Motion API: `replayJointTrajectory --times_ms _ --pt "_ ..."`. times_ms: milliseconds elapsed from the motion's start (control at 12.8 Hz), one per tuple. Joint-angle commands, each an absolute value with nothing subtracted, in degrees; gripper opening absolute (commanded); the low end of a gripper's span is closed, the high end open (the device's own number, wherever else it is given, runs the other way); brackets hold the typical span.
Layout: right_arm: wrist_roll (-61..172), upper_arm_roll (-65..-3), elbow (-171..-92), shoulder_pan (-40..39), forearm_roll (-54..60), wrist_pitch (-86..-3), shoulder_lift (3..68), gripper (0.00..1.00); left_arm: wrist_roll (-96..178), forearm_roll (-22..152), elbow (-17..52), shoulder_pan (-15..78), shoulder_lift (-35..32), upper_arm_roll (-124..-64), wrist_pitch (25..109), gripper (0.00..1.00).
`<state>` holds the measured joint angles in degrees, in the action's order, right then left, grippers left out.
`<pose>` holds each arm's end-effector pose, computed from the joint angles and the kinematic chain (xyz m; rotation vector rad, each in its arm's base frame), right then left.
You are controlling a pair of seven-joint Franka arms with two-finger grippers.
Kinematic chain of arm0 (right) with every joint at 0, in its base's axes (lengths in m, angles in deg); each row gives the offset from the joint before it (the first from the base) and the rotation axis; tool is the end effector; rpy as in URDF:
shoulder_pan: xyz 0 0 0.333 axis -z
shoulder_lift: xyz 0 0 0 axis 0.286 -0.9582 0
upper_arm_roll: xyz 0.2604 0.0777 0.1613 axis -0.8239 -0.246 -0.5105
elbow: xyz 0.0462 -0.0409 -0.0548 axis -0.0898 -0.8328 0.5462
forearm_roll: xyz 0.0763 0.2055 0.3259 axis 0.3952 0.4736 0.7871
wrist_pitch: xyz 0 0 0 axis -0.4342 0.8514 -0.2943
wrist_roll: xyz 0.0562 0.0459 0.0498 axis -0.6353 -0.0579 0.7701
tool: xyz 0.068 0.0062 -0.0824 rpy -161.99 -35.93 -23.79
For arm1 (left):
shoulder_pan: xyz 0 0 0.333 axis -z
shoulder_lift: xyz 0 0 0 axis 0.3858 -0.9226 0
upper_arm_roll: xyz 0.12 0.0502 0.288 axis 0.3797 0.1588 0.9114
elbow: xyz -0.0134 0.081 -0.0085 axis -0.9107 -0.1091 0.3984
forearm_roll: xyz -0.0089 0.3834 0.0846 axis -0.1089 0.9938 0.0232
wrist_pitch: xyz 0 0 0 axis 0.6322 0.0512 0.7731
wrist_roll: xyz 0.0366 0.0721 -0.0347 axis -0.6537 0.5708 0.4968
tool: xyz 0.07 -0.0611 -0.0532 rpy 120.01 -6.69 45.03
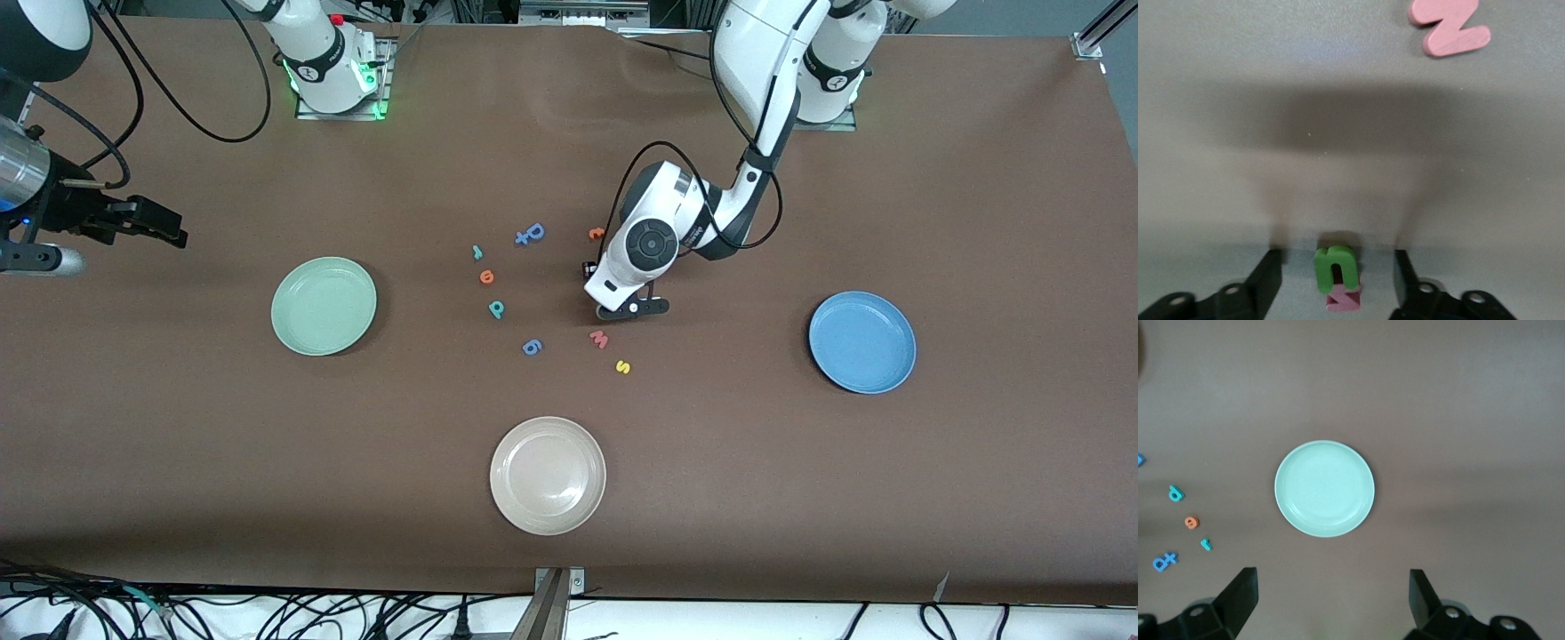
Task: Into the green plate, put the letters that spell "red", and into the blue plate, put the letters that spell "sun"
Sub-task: 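Grasp the green letter with the left gripper and lift it, then carry the green letter to the blue plate while the right gripper grasps orange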
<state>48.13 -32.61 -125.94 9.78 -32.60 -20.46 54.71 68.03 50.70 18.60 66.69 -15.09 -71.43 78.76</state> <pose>0.5741 0.0047 0.5528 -3.1263 0.0694 0.1839 0.4815 -0.4220 0.1625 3.0157 0.2414 -0.4668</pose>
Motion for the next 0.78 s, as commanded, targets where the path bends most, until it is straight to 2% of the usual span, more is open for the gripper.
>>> replayJointTrajectory --times_ms 0,78,156,547,704 --pt "47.59 -32.85 -124.82 9.42 -32.77 -13.80 50.10 1.00 68.83 48.83 18.98 68.13 -15.16 -70.65 79.74 0.44" --pt "46.81 -33.11 -124.81 9.15 -31.72 -12.20 49.99 1.00 68.84 48.92 18.98 68.22 -15.07 -70.65 79.65 0.34" --pt "46.71 -34.07 -124.73 8.54 -30.50 -13.92 49.46 1.00 68.84 48.92 18.90 68.22 -14.98 -70.65 79.39 0.29" --pt "46.62 -35.92 -125.69 3.17 -29.96 -18.41 44.02 0.99 68.75 49.18 18.46 68.05 -15.16 -70.56 79.39 0.26" --pt "46.54 -36.45 -125.69 2.13 -29.87 -22.00 41.91 0.99 68.75 49.35 18.37 67.70 -15.16 -70.47 79.39 0.20"
